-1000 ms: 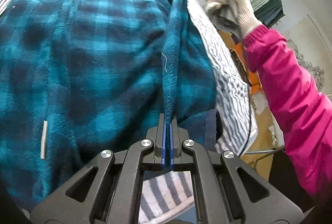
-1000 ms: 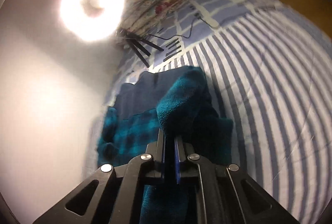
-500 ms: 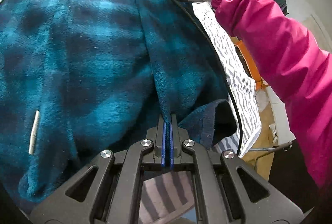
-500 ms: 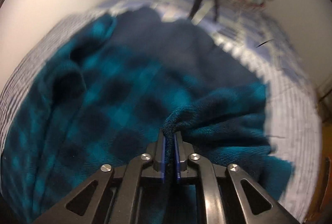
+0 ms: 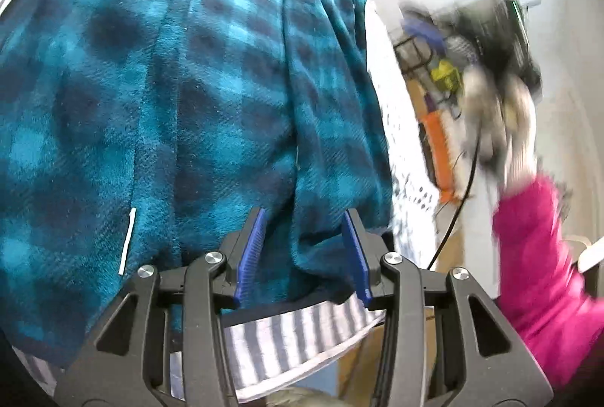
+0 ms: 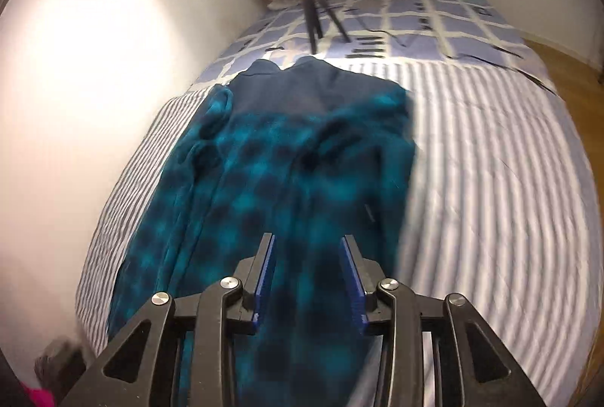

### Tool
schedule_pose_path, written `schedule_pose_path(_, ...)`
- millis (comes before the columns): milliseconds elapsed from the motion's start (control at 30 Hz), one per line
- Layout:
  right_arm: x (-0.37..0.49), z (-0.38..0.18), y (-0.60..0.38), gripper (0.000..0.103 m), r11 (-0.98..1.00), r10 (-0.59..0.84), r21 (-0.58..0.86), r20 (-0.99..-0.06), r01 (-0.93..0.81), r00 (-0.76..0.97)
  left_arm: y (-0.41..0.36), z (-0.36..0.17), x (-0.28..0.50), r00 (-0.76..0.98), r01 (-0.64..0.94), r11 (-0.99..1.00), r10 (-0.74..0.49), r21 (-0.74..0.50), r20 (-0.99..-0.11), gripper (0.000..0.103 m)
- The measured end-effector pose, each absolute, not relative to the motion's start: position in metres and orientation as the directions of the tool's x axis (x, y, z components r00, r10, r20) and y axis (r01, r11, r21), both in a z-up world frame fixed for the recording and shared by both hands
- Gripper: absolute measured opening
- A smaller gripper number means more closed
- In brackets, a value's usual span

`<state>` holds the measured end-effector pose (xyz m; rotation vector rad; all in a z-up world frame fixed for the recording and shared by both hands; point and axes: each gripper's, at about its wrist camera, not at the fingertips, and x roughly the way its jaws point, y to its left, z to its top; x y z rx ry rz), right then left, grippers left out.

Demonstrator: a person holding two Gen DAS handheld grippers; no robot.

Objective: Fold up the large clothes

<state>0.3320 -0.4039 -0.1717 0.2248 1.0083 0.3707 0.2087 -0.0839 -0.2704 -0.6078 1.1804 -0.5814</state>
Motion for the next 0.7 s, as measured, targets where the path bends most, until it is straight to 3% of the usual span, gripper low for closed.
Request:
schedule_pose_path(300, 0.187, -0.226, -0.407, 0.038, 0.904, 0.415, 0.416, -0.794, -0.101, 0.445, -0.101, -0.284, 0.202, 0.228, 0.134, 0.727, -0.684, -0.674, -0.693, 0.041)
schedule_pose_path(467, 0.158, -0.267, -0.392, 0.038, 0.876, 0.466, 0.479, -0.812, -0.056, 0.352, -0.116, -0.294, 0.207, 0.168, 0.129, 0.691, -0.722, -0.712, -0.671, 0.041)
schedule_pose_path(500, 0.157, -0.273, -0.386, 0.035, 0.874, 0.474, 0.483, -0.816, -0.061, 0.331, -0.12, -0.293, 0.205, 0.165, 0.148, 0.692, -0.722, -0.707, -0.672, 0.034)
schedule_pose_path(533, 0.156, -0.277, -0.381, 0.032, 0.875, 0.475, 0.479, -0.822, -0.071, 0.315, -0.123, -0.291, 0.204, 0.161, 0.164, 0.7, -0.714, -0.695, -0.681, 0.011)
schedule_pose_path(567, 0.153, -0.279, -0.377, 0.021, 0.878, 0.472, 0.471, -0.826, -0.083, 0.306, -0.124, -0.289, 0.201, 0.163, 0.172, 0.711, -0.703, -0.681, -0.693, 0.002)
schedule_pose_path(633, 0.15, -0.271, -0.375, 0.005, 0.881, 0.468, 0.462, -0.825, -0.098, 0.318, -0.12, -0.277, 0.195, 0.188, 0.182, 0.698, -0.716, -0.692, -0.673, 0.002)
schedule_pose_path(700, 0.143, -0.252, -0.385, 0.003, 0.851, 0.512, 0.517, -0.774, -0.096, 0.372, -0.11, -0.262, 0.191, 0.208, 0.166, 0.652, -0.757, -0.74, -0.62, 0.002)
